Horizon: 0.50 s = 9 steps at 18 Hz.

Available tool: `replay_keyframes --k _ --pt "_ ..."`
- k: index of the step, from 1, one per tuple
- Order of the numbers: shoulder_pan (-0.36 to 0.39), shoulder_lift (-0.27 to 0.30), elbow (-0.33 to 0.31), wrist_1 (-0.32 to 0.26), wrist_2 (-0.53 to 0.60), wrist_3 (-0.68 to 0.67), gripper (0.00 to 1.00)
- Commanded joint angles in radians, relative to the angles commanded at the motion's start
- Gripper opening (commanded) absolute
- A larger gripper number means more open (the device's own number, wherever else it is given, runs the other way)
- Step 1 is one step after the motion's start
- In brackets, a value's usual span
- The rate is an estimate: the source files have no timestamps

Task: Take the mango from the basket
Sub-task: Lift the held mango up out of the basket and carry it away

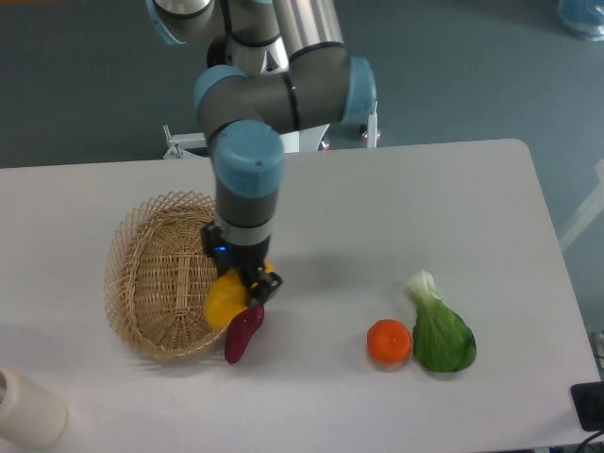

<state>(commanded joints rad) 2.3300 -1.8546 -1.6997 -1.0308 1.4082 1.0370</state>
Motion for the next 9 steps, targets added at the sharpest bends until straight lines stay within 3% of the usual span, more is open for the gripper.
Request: replay_keyframes --k 9 --pt "0.133 0.003 0.011 -0.009 0.116 0.224 0.45"
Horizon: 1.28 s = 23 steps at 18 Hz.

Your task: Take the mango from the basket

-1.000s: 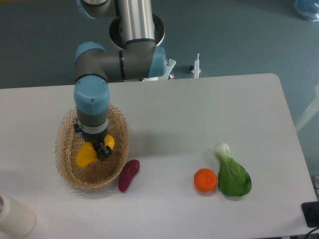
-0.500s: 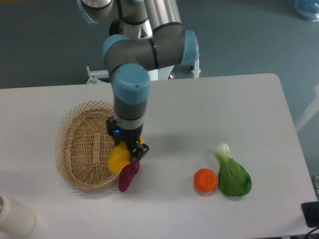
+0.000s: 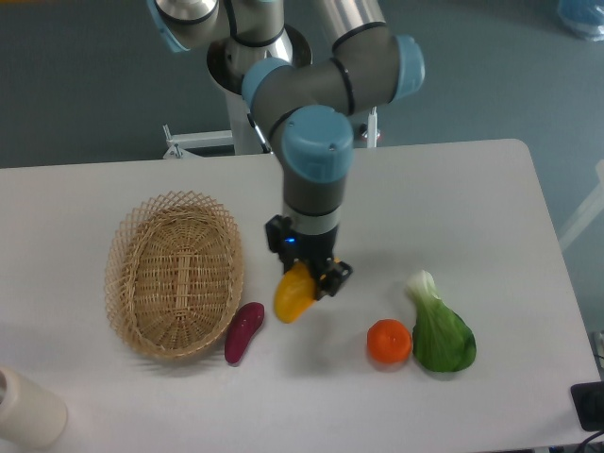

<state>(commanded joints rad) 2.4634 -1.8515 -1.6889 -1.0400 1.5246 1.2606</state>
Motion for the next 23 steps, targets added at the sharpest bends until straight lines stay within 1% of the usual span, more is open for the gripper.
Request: replay_keyframes --k 2,6,9,13,16,19,23 --pt "0.028 0.000 0.006 -0.006 0.015 0.061 0.45" --pt "0.042 -0.005 0.009 0.008 0.017 0.072 0.45" --pt "0.081 -0.003 0.017 0.009 0.017 0.092 0.45" --pt "0.140 -0.002 0.017 -0.008 0.015 0.207 0.45" --pt "0.169 -0.006 0.008 -0.002 0.022 0.261 0.45" --pt "0.186 -0.011 0.003 0.003 0.022 0.289 0.45" --pt "0.187 -0.014 -0.005 0.011 0.022 0.292 0.45"
